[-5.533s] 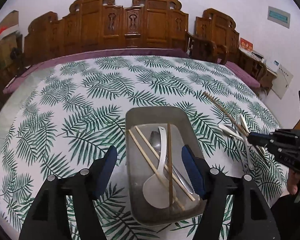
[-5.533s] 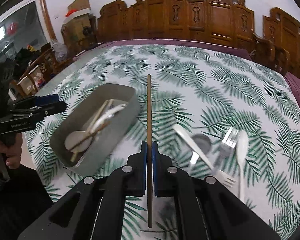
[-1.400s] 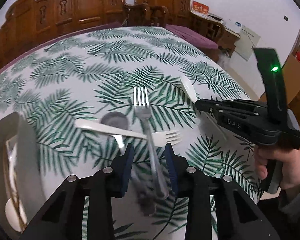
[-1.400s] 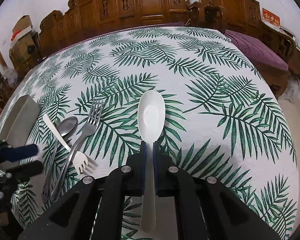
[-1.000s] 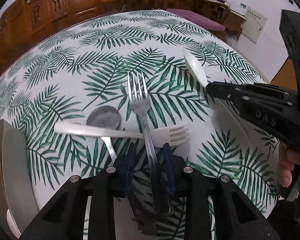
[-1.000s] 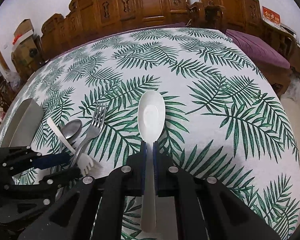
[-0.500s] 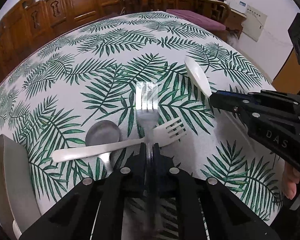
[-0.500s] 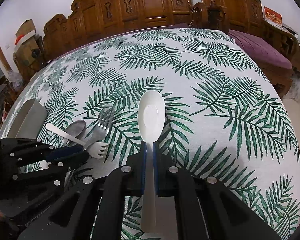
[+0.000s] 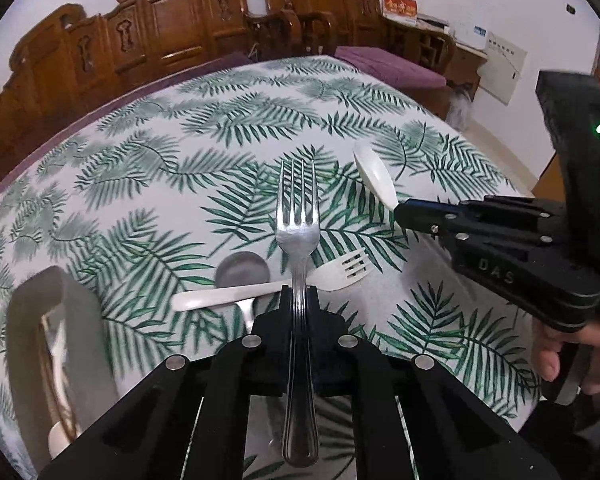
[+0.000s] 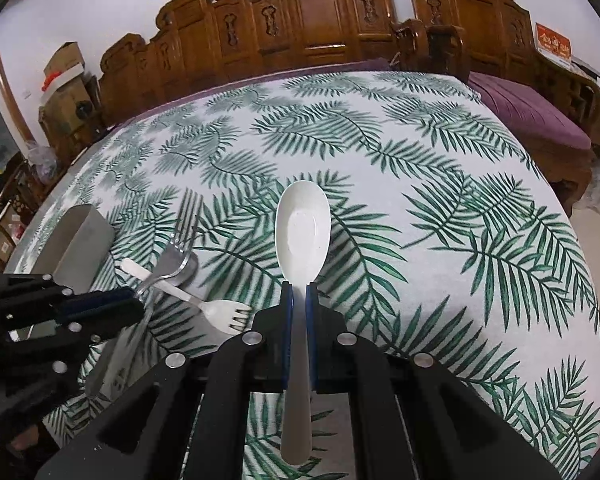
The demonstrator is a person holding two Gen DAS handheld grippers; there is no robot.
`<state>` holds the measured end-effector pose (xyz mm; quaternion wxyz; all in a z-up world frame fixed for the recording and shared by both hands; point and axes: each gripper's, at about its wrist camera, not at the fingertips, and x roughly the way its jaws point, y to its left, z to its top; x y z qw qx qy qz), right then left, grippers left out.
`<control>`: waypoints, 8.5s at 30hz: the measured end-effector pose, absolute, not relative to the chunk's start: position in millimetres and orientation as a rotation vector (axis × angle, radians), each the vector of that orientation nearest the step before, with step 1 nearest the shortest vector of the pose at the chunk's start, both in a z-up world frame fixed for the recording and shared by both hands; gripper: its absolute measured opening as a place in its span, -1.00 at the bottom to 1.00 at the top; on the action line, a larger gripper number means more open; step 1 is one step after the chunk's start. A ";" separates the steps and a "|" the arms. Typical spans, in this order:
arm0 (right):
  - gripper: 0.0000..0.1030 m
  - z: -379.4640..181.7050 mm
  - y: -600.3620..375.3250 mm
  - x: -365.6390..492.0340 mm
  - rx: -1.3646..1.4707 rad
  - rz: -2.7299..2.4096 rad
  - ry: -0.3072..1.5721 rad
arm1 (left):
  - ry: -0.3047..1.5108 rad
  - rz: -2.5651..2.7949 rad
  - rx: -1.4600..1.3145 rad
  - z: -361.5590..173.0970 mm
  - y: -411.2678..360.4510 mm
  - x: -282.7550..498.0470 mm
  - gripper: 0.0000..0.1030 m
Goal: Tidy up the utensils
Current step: 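Grasp a metal fork with the left tool while the right tool holds the white spoon, then carry the metal fork into the tray and open the left tool while the right tool holds the spoon, then lower the white plastic spoon into the tray and open the right tool, then reach to a white plastic knife and grasp it with the right tool, then grasp the metal spoon by its handle with the left tool while the right tool holds the knife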
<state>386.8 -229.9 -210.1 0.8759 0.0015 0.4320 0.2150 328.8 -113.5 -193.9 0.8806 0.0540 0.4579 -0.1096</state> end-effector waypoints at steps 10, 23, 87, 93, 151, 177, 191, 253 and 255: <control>-0.85 -194.4 -199.5 368.7 -0.054 0.508 0.864 | 0.909 -0.188 0.071 -165.3 -74.7 301.3 -0.89; -0.85 -169.8 -162.2 338.0 -0.087 0.607 0.812 | 0.860 -0.139 0.030 -138.2 -30.6 273.9 -0.89; -0.85 -133.1 -70.2 284.2 -0.150 0.773 0.782 | 0.879 0.049 -0.098 -153.2 91.9 222.5 -0.58; -0.85 -124.0 -39.6 279.8 -0.149 0.798 0.784 | 0.844 0.063 -0.103 -136.5 104.5 201.6 0.05; -0.62 -164.5 -95.2 346.9 -0.159 0.677 0.851 | 0.824 0.012 -0.085 -134.4 80.8 186.2 0.67; -0.27 -234.4 -141.6 390.2 -0.233 0.707 0.953 | 0.852 -0.123 -0.030 -155.6 4.9 244.2 0.67; -0.29 -239.3 -143.7 379.6 -0.314 0.739 0.987 | 0.872 -0.139 -0.015 -164.4 -9.7 248.2 0.67; -0.86 -238.7 -197.5 416.8 -0.175 0.585 0.975 | 1.019 -0.179 0.046 -243.0 -74.7 344.4 -0.87; -0.86 -238.5 -197.2 416.4 -0.175 0.586 0.974 | 1.021 -0.180 0.036 -243.0 -73.3 343.8 -0.88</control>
